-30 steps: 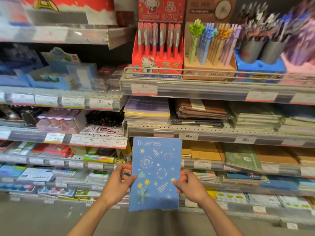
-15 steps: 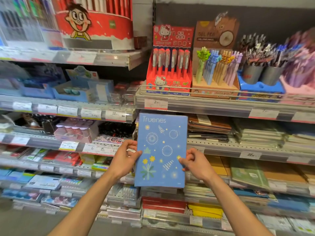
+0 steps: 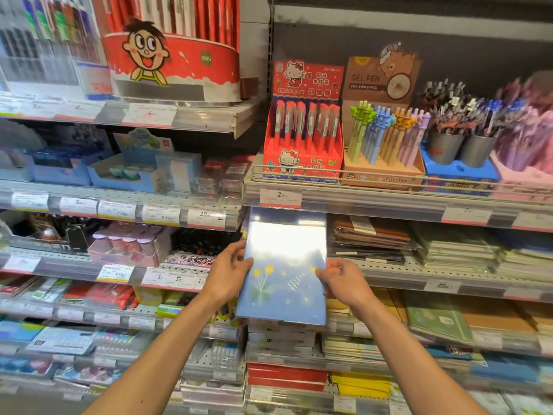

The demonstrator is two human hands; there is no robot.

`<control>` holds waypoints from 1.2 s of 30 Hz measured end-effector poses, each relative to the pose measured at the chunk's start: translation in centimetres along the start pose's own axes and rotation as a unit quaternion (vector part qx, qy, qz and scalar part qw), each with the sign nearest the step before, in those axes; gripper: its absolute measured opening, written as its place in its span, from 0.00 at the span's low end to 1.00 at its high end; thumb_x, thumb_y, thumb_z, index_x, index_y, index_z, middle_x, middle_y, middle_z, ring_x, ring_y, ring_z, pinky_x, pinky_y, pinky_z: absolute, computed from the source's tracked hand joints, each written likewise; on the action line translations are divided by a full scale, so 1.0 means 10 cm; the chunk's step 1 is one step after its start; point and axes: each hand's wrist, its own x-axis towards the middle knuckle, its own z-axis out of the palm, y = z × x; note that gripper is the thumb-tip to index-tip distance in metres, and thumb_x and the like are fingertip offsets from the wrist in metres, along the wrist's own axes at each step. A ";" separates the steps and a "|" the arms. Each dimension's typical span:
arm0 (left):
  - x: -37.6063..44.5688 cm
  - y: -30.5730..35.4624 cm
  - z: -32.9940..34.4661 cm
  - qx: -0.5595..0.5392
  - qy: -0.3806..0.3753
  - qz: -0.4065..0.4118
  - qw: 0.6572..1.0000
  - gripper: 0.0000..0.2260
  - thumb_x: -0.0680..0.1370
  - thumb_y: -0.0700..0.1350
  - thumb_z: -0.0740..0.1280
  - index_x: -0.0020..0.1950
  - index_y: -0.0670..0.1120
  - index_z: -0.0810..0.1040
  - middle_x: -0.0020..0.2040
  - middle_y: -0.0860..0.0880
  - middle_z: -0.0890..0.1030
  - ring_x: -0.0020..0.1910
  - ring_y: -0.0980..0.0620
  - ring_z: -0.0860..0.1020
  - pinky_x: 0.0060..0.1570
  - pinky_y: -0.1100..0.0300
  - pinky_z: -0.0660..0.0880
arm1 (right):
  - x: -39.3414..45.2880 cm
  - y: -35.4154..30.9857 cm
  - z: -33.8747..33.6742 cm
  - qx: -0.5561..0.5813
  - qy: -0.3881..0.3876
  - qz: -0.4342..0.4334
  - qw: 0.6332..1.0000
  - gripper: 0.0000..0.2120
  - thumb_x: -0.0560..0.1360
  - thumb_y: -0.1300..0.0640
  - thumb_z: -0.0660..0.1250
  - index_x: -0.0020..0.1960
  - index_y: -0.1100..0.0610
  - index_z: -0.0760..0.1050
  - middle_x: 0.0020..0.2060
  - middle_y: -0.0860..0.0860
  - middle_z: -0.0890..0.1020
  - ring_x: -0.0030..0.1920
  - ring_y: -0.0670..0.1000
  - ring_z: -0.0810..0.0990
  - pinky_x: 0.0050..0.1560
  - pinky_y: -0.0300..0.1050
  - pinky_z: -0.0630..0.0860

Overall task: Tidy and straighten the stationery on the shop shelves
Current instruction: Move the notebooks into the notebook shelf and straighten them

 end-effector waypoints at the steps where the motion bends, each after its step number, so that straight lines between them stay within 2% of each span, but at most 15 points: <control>1: 0.00 -0.01 -0.02 0.001 -0.017 -0.002 1.000 0.18 0.81 0.39 0.65 0.71 0.46 0.69 0.56 0.53 0.78 0.40 0.67 0.81 0.35 0.73 0.75 | 0.01 -0.02 0.00 0.016 0.000 0.010 1.000 0.05 0.78 0.57 0.70 0.48 0.59 0.76 0.36 0.52 0.83 0.37 0.50 0.81 0.42 0.54 0.83; 3: -0.04 -0.05 -0.09 0.006 -0.051 -0.009 0.999 0.22 0.81 0.41 0.66 0.75 0.48 0.67 0.64 0.50 0.76 0.45 0.63 0.82 0.39 0.70 0.77 | 0.05 -0.05 -0.01 0.046 0.007 0.029 0.998 0.06 0.78 0.57 0.70 0.52 0.60 0.78 0.39 0.52 0.84 0.38 0.49 0.81 0.38 0.46 0.77; 4: -0.08 -0.06 -0.13 0.005 -0.066 -0.015 0.998 0.24 0.80 0.42 0.67 0.75 0.50 0.66 0.64 0.50 0.76 0.46 0.62 0.82 0.40 0.68 0.78 | 0.07 -0.05 -0.01 0.058 0.013 0.035 0.998 0.06 0.78 0.57 0.70 0.52 0.60 0.78 0.41 0.53 0.84 0.39 0.50 0.82 0.39 0.44 0.76; 7: -0.20 -0.11 -0.21 -0.039 -0.088 -0.042 0.995 0.27 0.78 0.41 0.70 0.74 0.52 0.67 0.57 0.49 0.80 0.47 0.59 0.84 0.44 0.62 0.81 | 0.15 -0.06 0.02 0.084 0.020 0.049 0.995 0.07 0.78 0.57 0.70 0.52 0.60 0.80 0.45 0.55 0.87 0.45 0.53 0.85 0.42 0.46 0.78; 10: -0.25 -0.08 -0.29 -0.072 -0.094 -0.045 0.992 0.29 0.75 0.39 0.74 0.72 0.55 0.70 0.57 0.46 0.82 0.50 0.50 0.85 0.50 0.53 0.82 | 0.25 -0.06 0.06 0.119 0.031 0.066 0.990 0.08 0.77 0.58 0.71 0.54 0.61 0.81 0.44 0.55 0.87 0.45 0.54 0.86 0.45 0.48 0.81; 14: -0.27 -0.01 -0.30 -0.096 -0.125 -0.063 0.986 0.26 0.72 0.38 0.76 0.66 0.57 0.75 0.56 0.43 0.82 0.49 0.44 0.85 0.44 0.55 0.80 | 0.28 -0.12 0.06 0.169 0.055 0.076 0.981 0.09 0.77 0.58 0.71 0.55 0.60 0.81 0.45 0.56 0.87 0.47 0.55 0.86 0.48 0.48 0.82; 17: -0.22 0.01 -0.28 -0.137 -0.093 -0.072 0.984 0.19 0.71 0.37 0.77 0.58 0.54 0.83 0.59 0.42 0.81 0.50 0.47 0.83 0.48 0.52 0.81 | 0.26 -0.17 0.03 0.167 0.055 0.067 0.982 0.10 0.78 0.54 0.70 0.57 0.57 0.81 0.49 0.53 0.87 0.52 0.54 0.85 0.59 0.53 0.80; 19: -0.19 0.05 -0.26 -0.183 -0.054 -0.084 0.978 0.14 0.73 0.36 0.75 0.55 0.50 0.85 0.58 0.42 0.81 0.48 0.51 0.83 0.50 0.56 0.81 | 0.18 -0.18 -0.02 0.134 0.034 0.049 0.989 0.14 0.78 0.50 0.69 0.61 0.54 0.80 0.52 0.49 0.86 0.56 0.52 0.83 0.61 0.55 0.78; 21: -0.16 0.08 -0.22 -0.213 -0.035 -0.088 0.972 0.11 0.75 0.35 0.72 0.55 0.45 0.84 0.55 0.42 0.83 0.45 0.54 0.83 0.47 0.62 0.81 | 0.02 -0.20 -0.07 0.133 -0.011 0.037 0.990 0.15 0.79 0.52 0.69 0.64 0.51 0.76 0.55 0.50 0.84 0.56 0.51 0.83 0.53 0.51 0.82; 23: -0.14 0.10 -0.17 -0.221 -0.020 -0.089 0.971 0.10 0.76 0.34 0.71 0.56 0.43 0.83 0.54 0.42 0.83 0.45 0.54 0.83 0.46 0.64 0.80 | -0.15 -0.18 -0.09 0.177 -0.060 0.046 0.981 0.18 0.78 0.54 0.70 0.66 0.48 0.71 0.57 0.53 0.83 0.53 0.55 0.85 0.44 0.47 0.83; 25: -0.10 0.10 -0.12 -0.227 -0.003 -0.088 0.970 0.10 0.76 0.35 0.70 0.56 0.42 0.82 0.54 0.42 0.83 0.46 0.54 0.84 0.47 0.63 0.81 | -0.25 -0.17 -0.09 0.188 -0.070 0.042 0.979 0.21 0.78 0.57 0.70 0.68 0.47 0.68 0.52 0.56 0.84 0.45 0.54 0.86 0.42 0.44 0.82; 27: -0.04 0.12 -0.08 -0.224 0.017 -0.082 0.971 0.09 0.77 0.36 0.70 0.57 0.42 0.82 0.53 0.43 0.83 0.47 0.54 0.83 0.48 0.63 0.81 | -0.25 -0.20 -0.04 0.177 -0.038 0.025 0.983 0.22 0.78 0.61 0.69 0.69 0.50 0.68 0.45 0.57 0.86 0.38 0.52 0.84 0.43 0.45 0.83; 31: 0.11 0.20 -0.01 -0.184 0.036 -0.050 0.981 0.14 0.80 0.38 0.67 0.65 0.43 0.76 0.48 0.42 0.79 0.46 0.49 0.80 0.43 0.64 0.81 | -0.07 -0.31 0.09 0.154 0.023 0.001 0.988 0.24 0.79 0.63 0.67 0.73 0.56 0.66 0.40 0.57 0.84 0.36 0.50 0.81 0.47 0.48 0.81; 34: 0.16 0.20 -0.02 -0.117 0.038 -0.019 0.992 0.18 0.81 0.43 0.66 0.70 0.46 0.71 0.55 0.45 0.81 0.48 0.52 0.82 0.45 0.61 0.81 | 0.02 -0.36 0.14 0.110 0.041 -0.018 0.993 0.24 0.80 0.60 0.66 0.75 0.55 0.65 0.43 0.57 0.84 0.41 0.50 0.83 0.49 0.47 0.82; 36: 0.12 0.14 -0.06 -0.017 0.045 0.020 0.999 0.18 0.81 0.49 0.66 0.70 0.51 0.70 0.58 0.51 0.79 0.48 0.58 0.81 0.49 0.57 0.80 | 0.01 -0.35 0.14 0.041 0.045 -0.040 0.997 0.23 0.81 0.55 0.65 0.74 0.53 0.65 0.47 0.56 0.83 0.44 0.51 0.84 0.49 0.45 0.81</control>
